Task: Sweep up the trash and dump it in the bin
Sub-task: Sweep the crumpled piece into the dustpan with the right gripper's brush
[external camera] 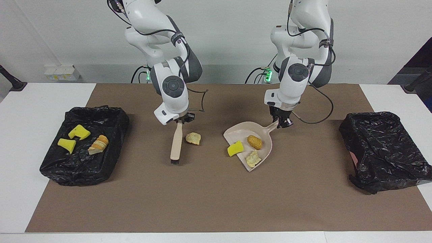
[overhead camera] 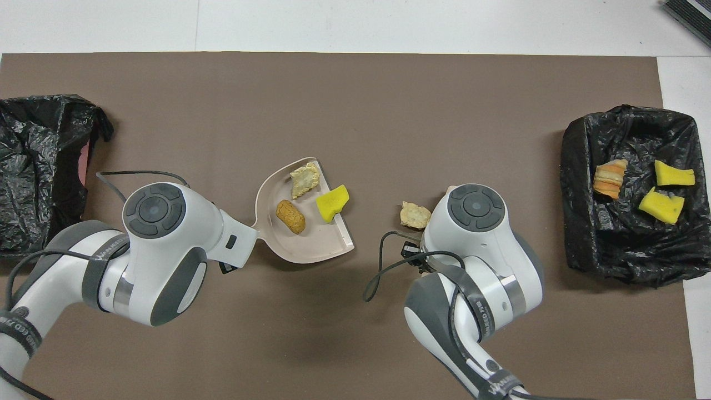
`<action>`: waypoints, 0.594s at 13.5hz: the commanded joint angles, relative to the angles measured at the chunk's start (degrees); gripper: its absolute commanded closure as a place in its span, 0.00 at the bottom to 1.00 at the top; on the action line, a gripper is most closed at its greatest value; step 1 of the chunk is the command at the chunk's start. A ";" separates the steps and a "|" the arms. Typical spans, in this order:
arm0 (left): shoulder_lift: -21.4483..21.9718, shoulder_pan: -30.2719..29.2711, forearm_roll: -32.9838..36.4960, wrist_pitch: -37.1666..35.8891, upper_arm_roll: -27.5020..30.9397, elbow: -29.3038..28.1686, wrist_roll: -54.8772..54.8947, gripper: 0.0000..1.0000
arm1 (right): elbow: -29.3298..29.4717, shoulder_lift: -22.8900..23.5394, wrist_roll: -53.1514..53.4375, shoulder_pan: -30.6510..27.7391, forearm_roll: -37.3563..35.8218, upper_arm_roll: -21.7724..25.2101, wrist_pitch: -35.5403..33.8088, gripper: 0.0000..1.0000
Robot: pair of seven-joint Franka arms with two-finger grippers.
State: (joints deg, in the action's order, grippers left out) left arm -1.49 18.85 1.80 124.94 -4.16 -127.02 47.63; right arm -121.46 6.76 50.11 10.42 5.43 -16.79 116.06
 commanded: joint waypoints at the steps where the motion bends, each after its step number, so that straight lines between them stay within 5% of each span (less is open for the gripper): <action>1: 2.36 1.63 -0.66 1.44 0.65 -3.50 1.59 1.00 | -0.80 -0.97 1.49 1.10 5.10 -0.17 4.86 1.00; 8: 2.37 1.10 -0.66 1.36 0.65 -3.59 -1.04 1.00 | 11.76 9.84 -22.39 1.89 5.73 -1.13 4.70 1.00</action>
State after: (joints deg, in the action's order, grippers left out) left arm -0.77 19.40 1.66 125.11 -4.17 -127.97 47.05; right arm -113.49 13.70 34.50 12.77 9.77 -16.90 120.78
